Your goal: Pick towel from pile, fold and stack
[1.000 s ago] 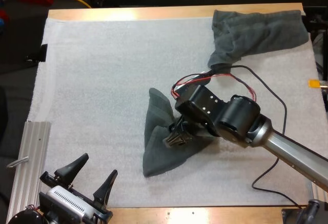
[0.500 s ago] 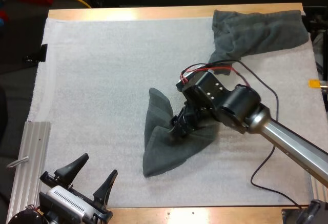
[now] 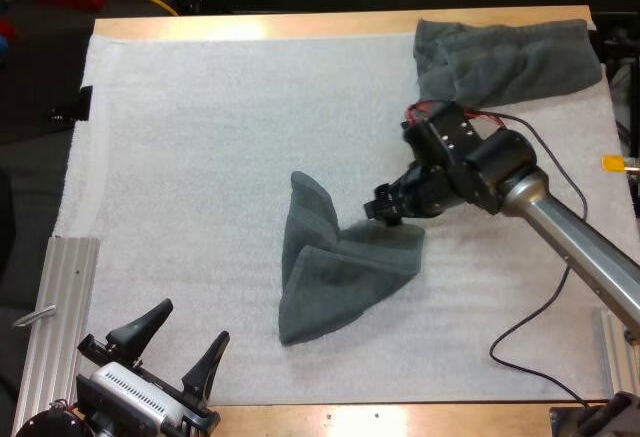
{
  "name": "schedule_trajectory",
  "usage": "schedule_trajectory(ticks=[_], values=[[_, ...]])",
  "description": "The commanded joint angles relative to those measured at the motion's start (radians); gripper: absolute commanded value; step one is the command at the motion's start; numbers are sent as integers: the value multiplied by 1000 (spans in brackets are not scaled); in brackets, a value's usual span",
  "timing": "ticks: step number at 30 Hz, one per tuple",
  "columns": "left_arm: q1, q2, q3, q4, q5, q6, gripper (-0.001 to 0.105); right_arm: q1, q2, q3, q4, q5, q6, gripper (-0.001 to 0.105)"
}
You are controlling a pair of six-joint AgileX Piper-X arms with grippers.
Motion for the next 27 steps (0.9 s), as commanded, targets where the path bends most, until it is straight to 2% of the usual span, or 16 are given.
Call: schedule_trajectory(ticks=[1, 12, 23, 24, 27], values=[[-1, -100, -6, -9, 7, -12, 68, -13, -6, 14, 0, -24, 5, 67], [-1, -100, -6, -9, 7, -12, 68, -118, -6, 148, -67, -78, 8, 67], [-1, -100, -6, -9, 7, -12, 68, -247, -5, 268, -212, -250, 4, 67], [-1, -100, -6, -9, 7, -12, 68, -261, -4, 300, -257, -299, 1, 67], [-1, -100, -6, -3, 7, -12, 68, -266, 4, 341, -327, -330, 9, 67]])
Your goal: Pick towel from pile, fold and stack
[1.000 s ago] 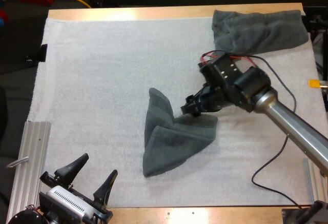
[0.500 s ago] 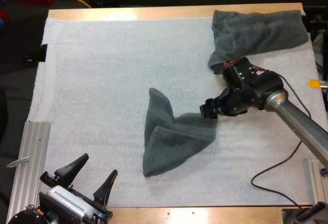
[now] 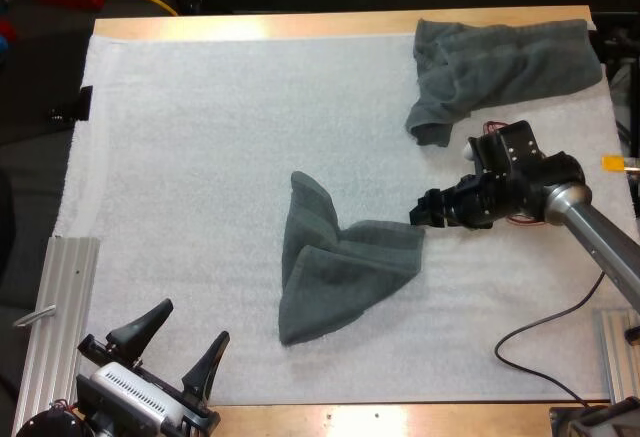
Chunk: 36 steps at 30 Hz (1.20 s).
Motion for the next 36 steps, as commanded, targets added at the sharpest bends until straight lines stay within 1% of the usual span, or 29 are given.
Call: schedule_trajectory(ticks=[1, 6, 11, 14, 18, 22, 29, 32, 36], values=[[-1, -100, -6, 2, 7, -12, 68, -3, 5, 8, -19, -23, -3, 67], [-1, -100, -6, 77, 7, -12, 68, -3, 64, 33, -84, -40, 20, 67], [-1, -100, -6, 86, 7, -12, 68, -3, 131, 33, -142, -52, 60, 67], [-1, -100, -6, 86, 7, -12, 68, -3, 167, 33, -170, -78, 76, 67], [-1, -100, -6, 86, 7, -12, 68, -3, 195, 33, -171, -79, 78, 67], [-1, -100, -6, 86, 7, -12, 68, -3, 222, 33, -170, -154, 93, 67], [-1, -100, -6, 86, 7, -12, 68, -2, 245, 33, -164, -192, 110, 67], [-1, -100, -6, 86, 7, -12, 68, -2, 245, 33, -159, -245, 110, 67], [-1, -100, -6, 86, 7, -12, 68, -2, 245, 33, -159, -251, 120, 67]])
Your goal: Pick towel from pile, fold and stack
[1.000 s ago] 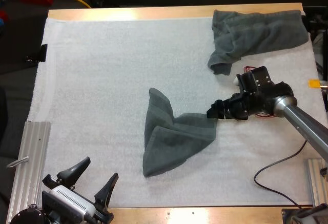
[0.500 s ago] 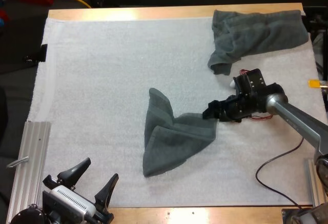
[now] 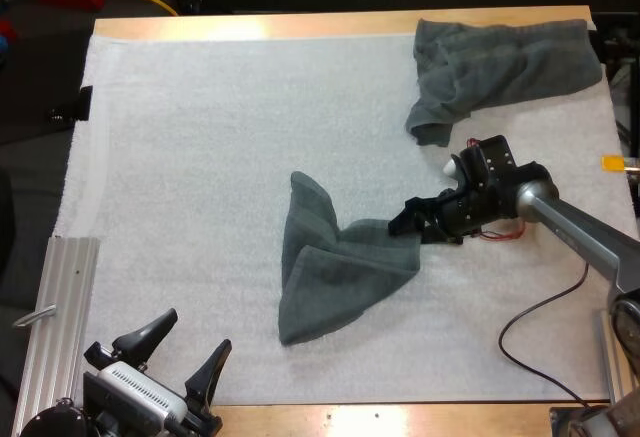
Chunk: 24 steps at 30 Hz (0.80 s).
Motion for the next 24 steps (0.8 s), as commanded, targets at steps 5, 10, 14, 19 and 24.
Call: schedule_trajectory(ticks=[5, 10, 14, 19, 24], values=[[-1, -100, -6, -7, 7, -12, 68, 2, 14, 8, 24, 20, 13, 56], [-1, -100, -6, -7, 7, -12, 68, 2, 14, 8, 24, 93, 21, 35], [-1, -100, -6, -7, 7, -12, 68, 2, 14, 8, 24, 119, 20, 24], [-1, -100, -6, -7, 7, -12, 68, 2, 14, 8, 24, 142, -4, 4], [-1, -100, -6, -7, 7, -12, 68, 2, 11, 8, 26, 166, -34, 1]])
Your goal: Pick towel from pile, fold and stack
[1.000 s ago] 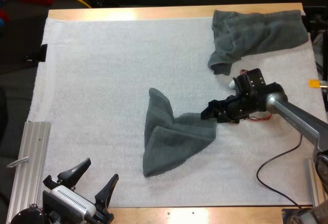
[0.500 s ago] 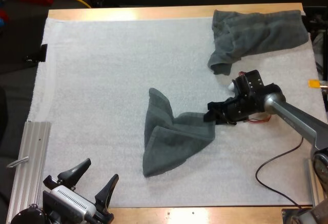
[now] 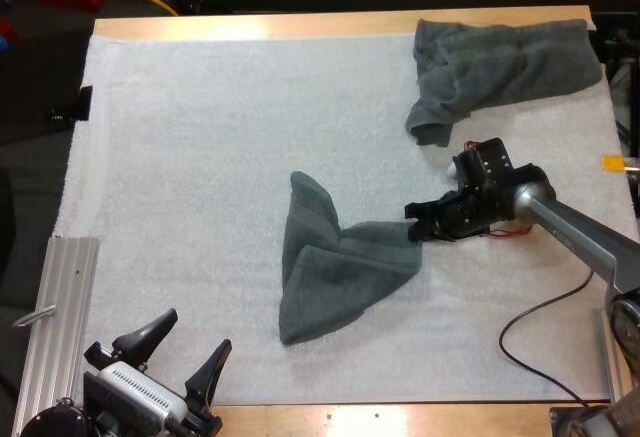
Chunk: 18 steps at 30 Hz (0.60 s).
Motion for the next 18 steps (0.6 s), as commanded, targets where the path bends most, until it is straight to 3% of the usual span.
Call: schedule_trajectory(ticks=[1, 6, 13, 18], values=[[-1, -99, -6, -7, 7, -12, 68, 2, 1, 6, 19, 29, -17, 1], [-1, -54, -6, -7, 4, -12, 68, 2, -59, 6, 54, 163, -89, 1], [-1, 113, -6, -7, 5, -12, 68, 2, -154, 6, 176, 513, -200, 1], [-1, 257, -6, -7, 6, -9, 68, 2, -175, 6, 231, 602, -239, 1]])
